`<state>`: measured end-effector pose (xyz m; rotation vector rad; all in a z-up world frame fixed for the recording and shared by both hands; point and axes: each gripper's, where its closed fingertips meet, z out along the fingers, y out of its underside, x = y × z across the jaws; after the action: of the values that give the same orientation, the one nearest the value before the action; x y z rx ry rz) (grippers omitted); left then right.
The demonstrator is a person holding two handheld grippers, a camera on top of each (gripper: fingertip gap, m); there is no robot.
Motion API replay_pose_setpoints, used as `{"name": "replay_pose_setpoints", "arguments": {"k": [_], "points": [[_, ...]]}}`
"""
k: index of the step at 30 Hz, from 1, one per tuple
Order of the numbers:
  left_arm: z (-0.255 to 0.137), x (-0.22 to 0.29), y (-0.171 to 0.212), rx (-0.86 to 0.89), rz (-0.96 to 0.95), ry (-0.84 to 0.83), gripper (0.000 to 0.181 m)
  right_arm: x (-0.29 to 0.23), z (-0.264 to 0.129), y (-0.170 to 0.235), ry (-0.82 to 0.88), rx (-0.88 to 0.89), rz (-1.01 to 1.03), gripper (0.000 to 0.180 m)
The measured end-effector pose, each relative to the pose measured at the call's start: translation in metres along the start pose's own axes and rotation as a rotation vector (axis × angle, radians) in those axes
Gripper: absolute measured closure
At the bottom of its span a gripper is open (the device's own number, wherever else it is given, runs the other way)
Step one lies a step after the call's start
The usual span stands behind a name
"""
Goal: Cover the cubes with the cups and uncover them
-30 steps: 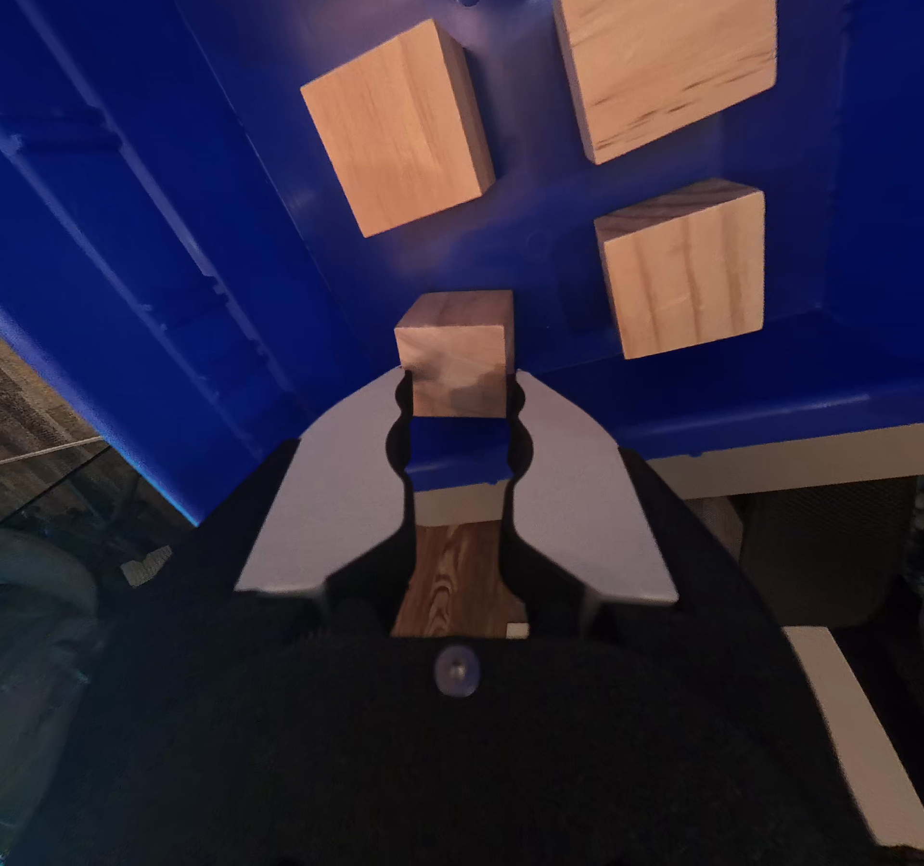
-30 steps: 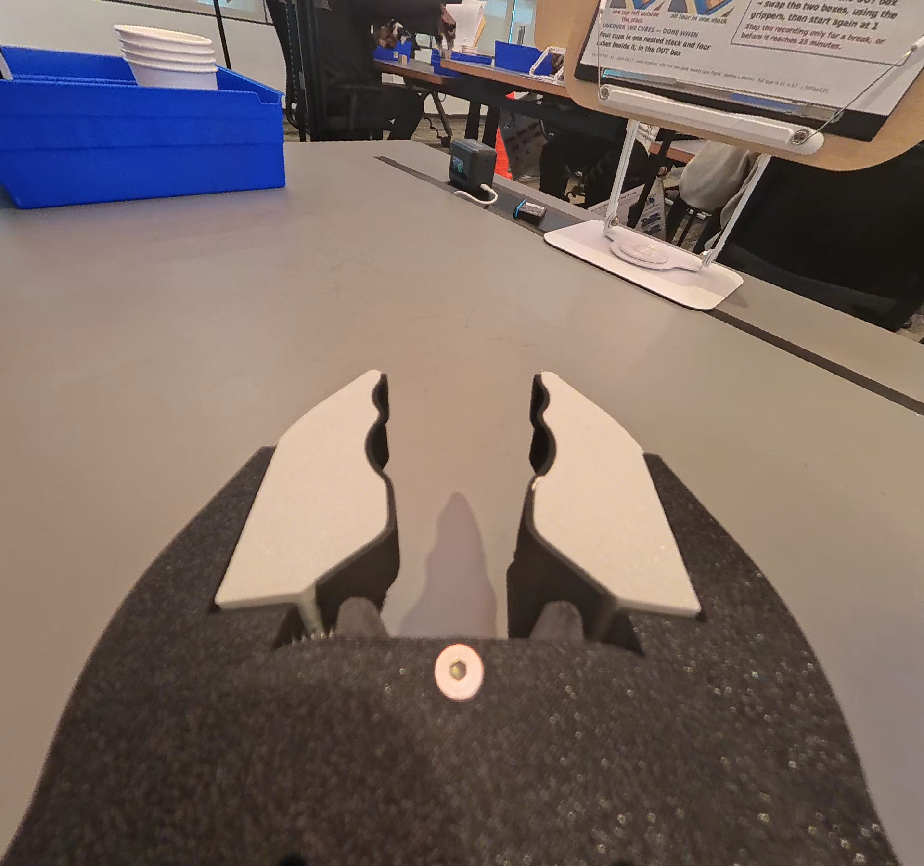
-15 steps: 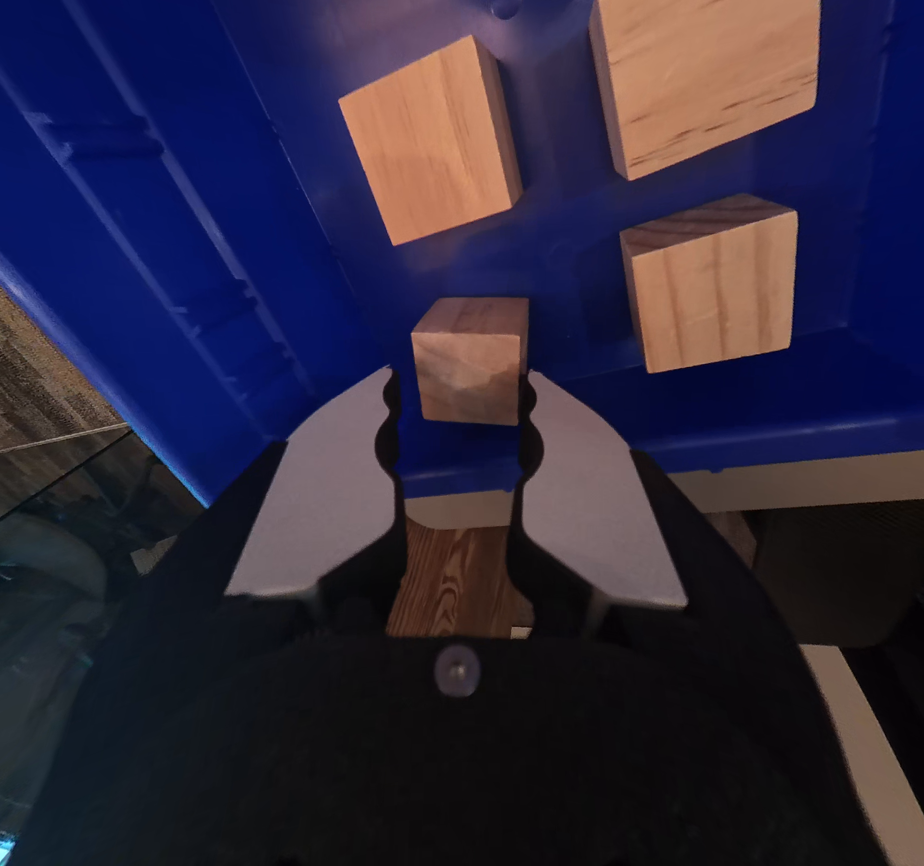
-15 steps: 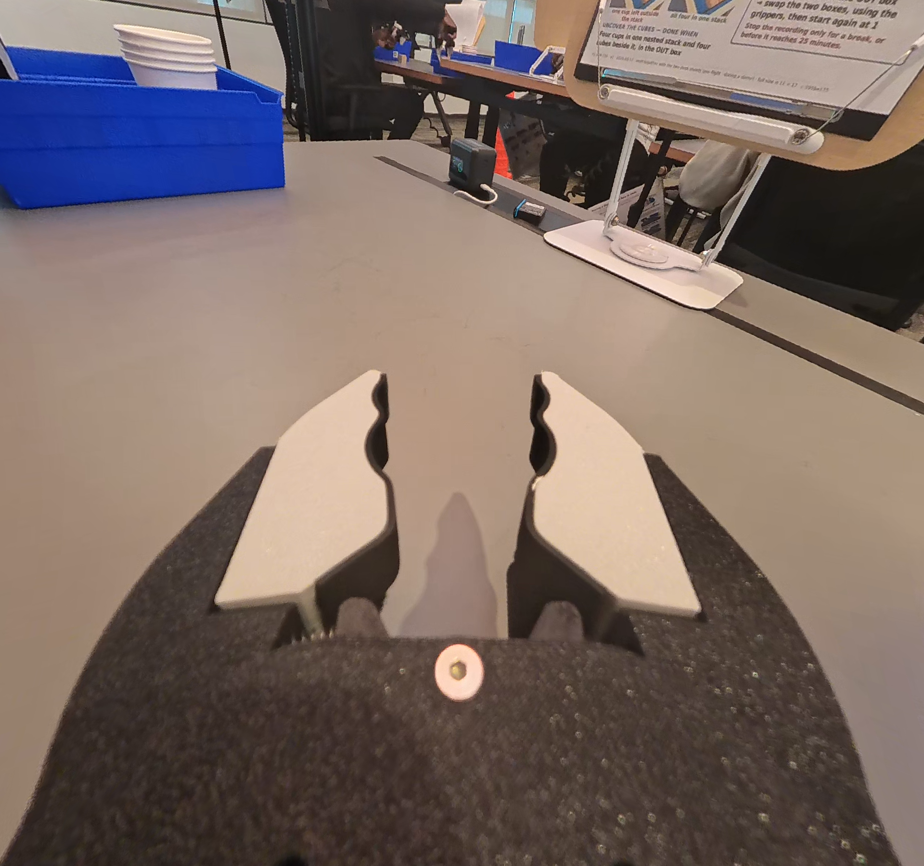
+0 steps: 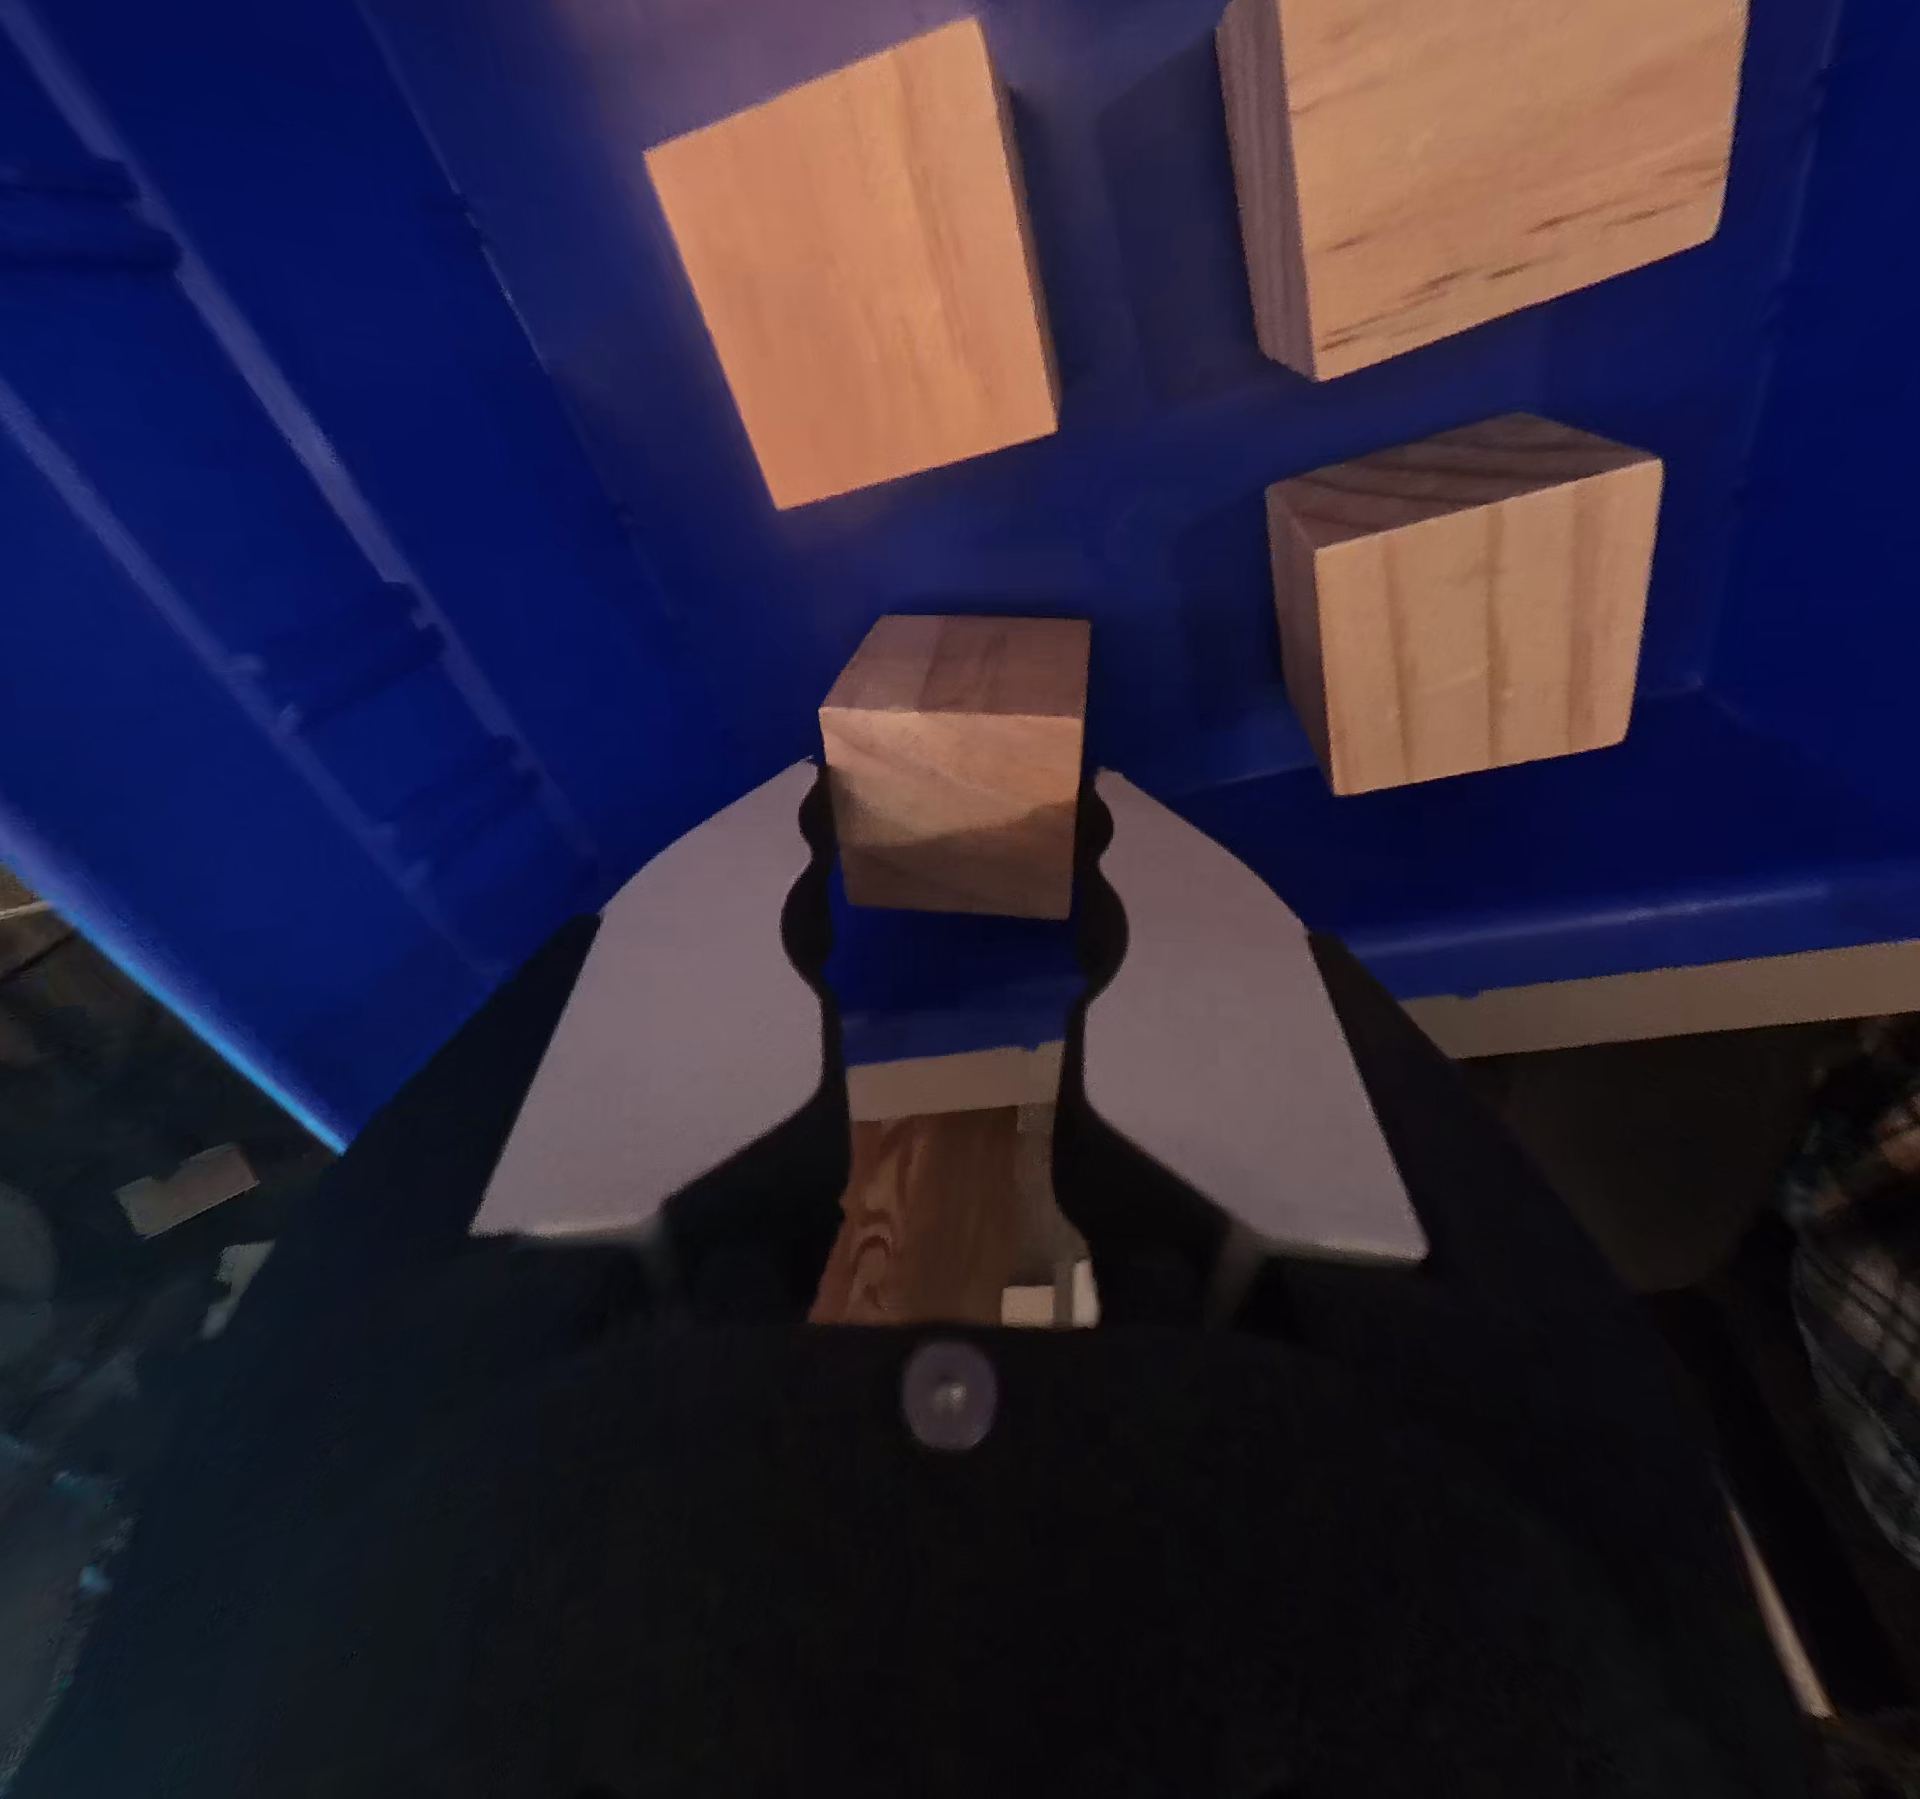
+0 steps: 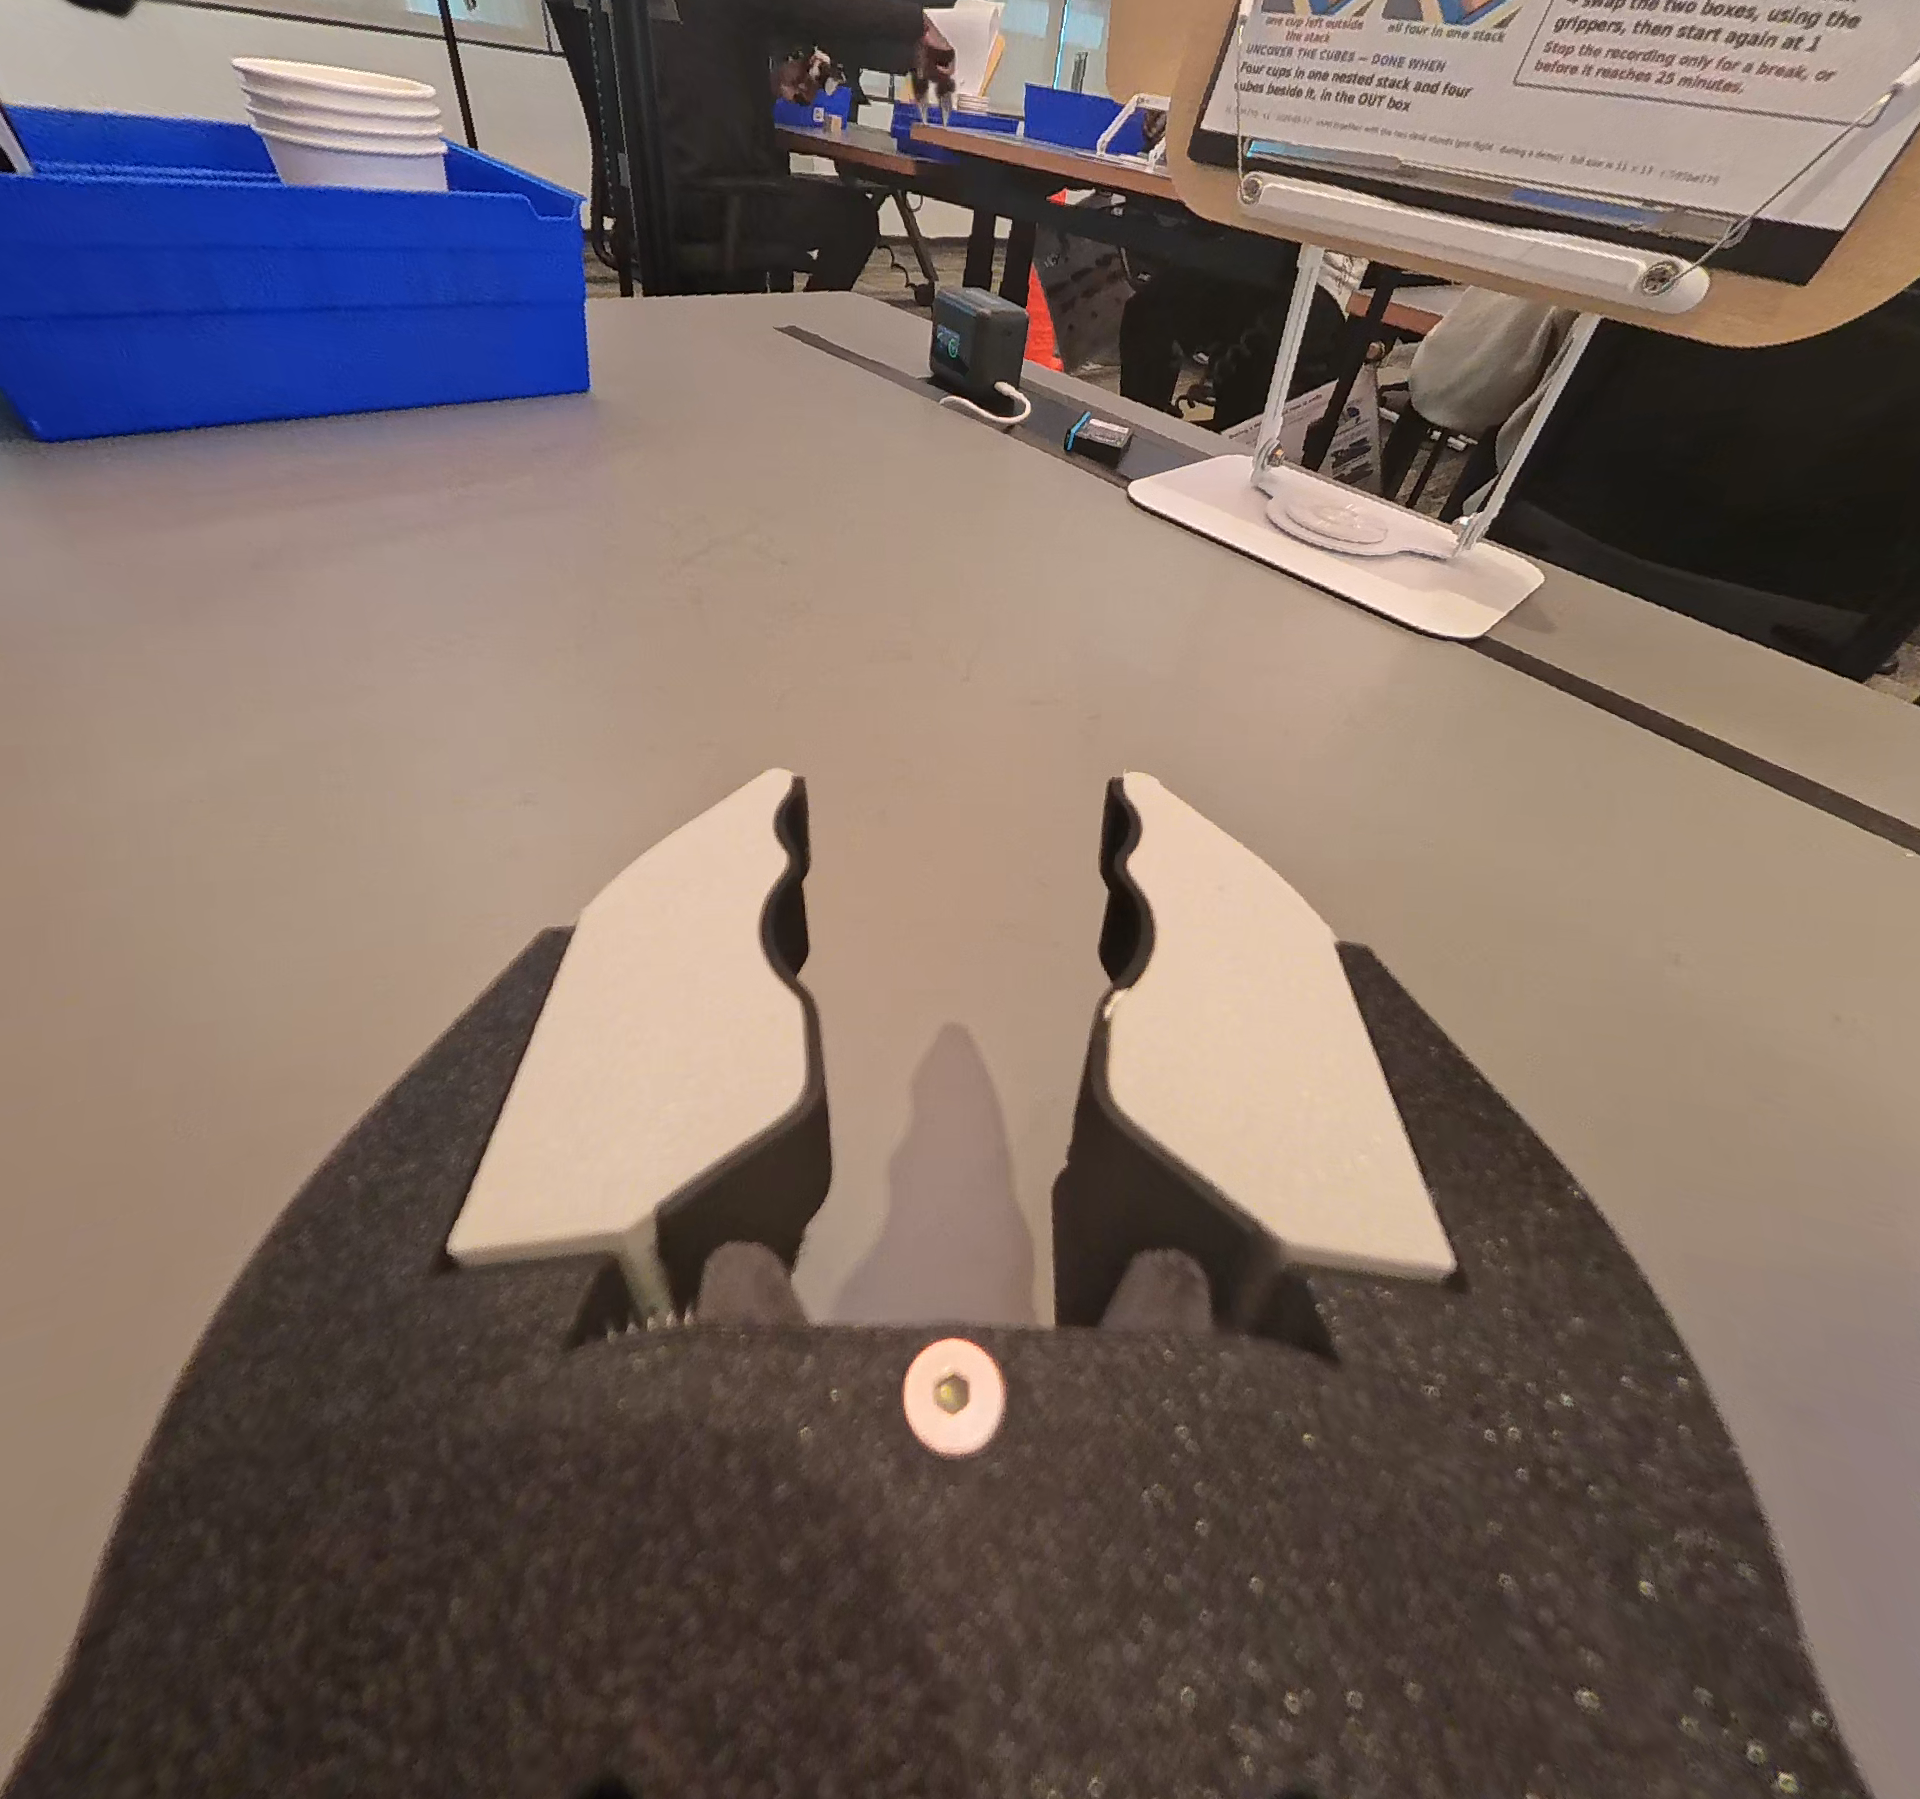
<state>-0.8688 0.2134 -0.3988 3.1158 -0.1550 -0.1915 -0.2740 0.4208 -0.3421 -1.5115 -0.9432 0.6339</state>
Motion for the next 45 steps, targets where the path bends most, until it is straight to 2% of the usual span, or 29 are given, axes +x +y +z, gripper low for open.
{"name": "replay_pose_setpoints", "arguments": {"k": [5, 9, 13, 17, 22, 27, 31, 35, 45], "points": [[-0.034, -0.002, -0.007, 0.085, -0.06, 0.003, 0.138, 0.0, 0.001, 0.0, 0.0, -0.001, -0.001, 0.126], [-0.073, 0.006, -0.022, 0.179, -0.007, -0.041, 0.138, 0.0, 0.001, 0.0, -0.002, 0.0, -0.001, 0.126], [-0.106, 0.033, -0.048, 0.246, 0.179, -0.103, 0.138, -0.001, 0.001, -0.001, -0.005, 0.003, -0.001, 0.126], [-0.124, 0.084, -0.089, 0.266, 0.496, -0.154, 0.137, -0.001, 0.0, -0.001, -0.005, 0.006, 0.002, 0.126], [-0.105, 0.154, -0.141, 0.252, 0.859, -0.159, 0.138, 0.0, -0.001, -0.002, -0.003, 0.013, 0.007, 0.126], [-0.082, 0.197, -0.179, 0.278, 1.11, -0.127, 0.137, 0.0, 0.0, -0.001, -0.006, 0.006, 0.009, 0.127], [-0.062, 0.213, -0.187, 0.222, 1.209, -0.067, 0.137, 0.0, 0.0, 0.0, -0.006, 0.001, 0.008, 0.127], [-0.047, 0.218, -0.191, 0.161, 1.274, -0.084, 0.137, 0.0, 0.0, 0.0, -0.009, -0.004, 0.008, 0.127], [-0.027, 0.221, -0.183, 0.133, 1.278, -0.05, 0.138, -0.001, -0.001, 0.002, -0.012, -0.013, 0.004, 0.127]]}}
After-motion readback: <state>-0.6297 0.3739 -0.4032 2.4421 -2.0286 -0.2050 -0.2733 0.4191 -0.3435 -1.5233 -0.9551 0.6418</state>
